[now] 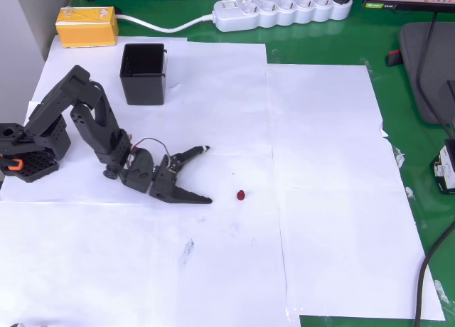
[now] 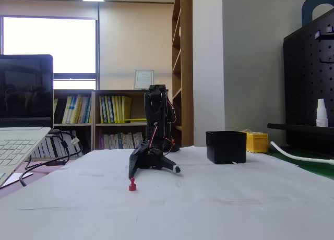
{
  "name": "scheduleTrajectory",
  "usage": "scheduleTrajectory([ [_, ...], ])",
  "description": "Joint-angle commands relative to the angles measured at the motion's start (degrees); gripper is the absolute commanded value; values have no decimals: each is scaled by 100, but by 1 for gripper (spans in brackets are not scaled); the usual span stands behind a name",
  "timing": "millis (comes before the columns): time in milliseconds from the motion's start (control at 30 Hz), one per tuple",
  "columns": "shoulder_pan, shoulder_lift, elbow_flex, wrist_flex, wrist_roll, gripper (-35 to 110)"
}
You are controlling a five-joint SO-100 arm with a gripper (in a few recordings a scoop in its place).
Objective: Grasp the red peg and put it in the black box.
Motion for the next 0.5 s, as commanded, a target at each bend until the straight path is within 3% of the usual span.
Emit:
scheduleTrajectory([
  [0,97,53,431,97,-88,56],
  [467,97,431,1547,773,-97,56],
])
